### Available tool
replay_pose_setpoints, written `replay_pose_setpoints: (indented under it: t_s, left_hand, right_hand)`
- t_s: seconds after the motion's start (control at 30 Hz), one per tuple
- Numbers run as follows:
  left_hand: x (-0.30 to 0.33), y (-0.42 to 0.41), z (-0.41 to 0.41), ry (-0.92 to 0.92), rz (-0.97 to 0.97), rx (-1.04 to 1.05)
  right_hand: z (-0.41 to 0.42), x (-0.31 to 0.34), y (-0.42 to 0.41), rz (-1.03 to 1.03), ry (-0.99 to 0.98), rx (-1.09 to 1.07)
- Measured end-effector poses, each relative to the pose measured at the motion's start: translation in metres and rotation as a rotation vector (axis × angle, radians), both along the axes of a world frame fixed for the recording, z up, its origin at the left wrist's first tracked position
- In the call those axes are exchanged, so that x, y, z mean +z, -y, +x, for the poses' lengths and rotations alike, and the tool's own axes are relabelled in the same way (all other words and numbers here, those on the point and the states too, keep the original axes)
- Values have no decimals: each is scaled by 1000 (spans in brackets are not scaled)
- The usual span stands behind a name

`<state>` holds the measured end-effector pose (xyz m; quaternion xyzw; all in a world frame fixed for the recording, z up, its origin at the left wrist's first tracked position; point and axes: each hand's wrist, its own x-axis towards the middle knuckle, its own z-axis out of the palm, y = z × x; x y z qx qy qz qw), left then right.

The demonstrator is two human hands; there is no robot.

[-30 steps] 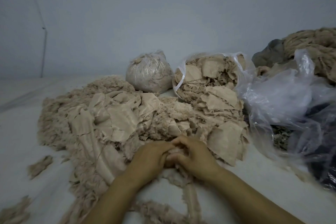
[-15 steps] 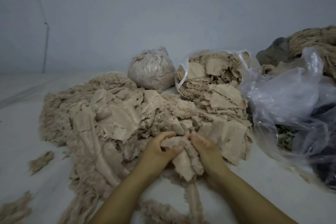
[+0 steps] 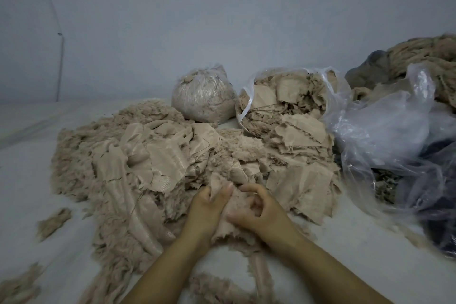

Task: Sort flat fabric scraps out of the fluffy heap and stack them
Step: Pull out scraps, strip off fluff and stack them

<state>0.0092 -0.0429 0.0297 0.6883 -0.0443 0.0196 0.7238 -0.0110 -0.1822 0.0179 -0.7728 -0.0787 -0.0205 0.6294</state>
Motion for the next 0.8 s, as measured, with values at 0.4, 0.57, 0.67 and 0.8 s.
replay_pose_setpoints:
  t_s: [0.4, 0.57, 0.67, 0.8]
  left_hand:
    - [9, -6, -3, 52, 58, 11]
    - [14, -2, -9, 37, -20, -130]
    - [16, -10, -3, 63, -89, 11]
    - [13, -9, -2, 55, -65, 30]
  right_hand:
    - [4, 6, 10, -4, 61, -248]
    - [2, 0, -8, 105, 50, 59]
    - [7, 5, 0, 173, 55, -115]
    - [10, 3, 4, 250, 54, -239]
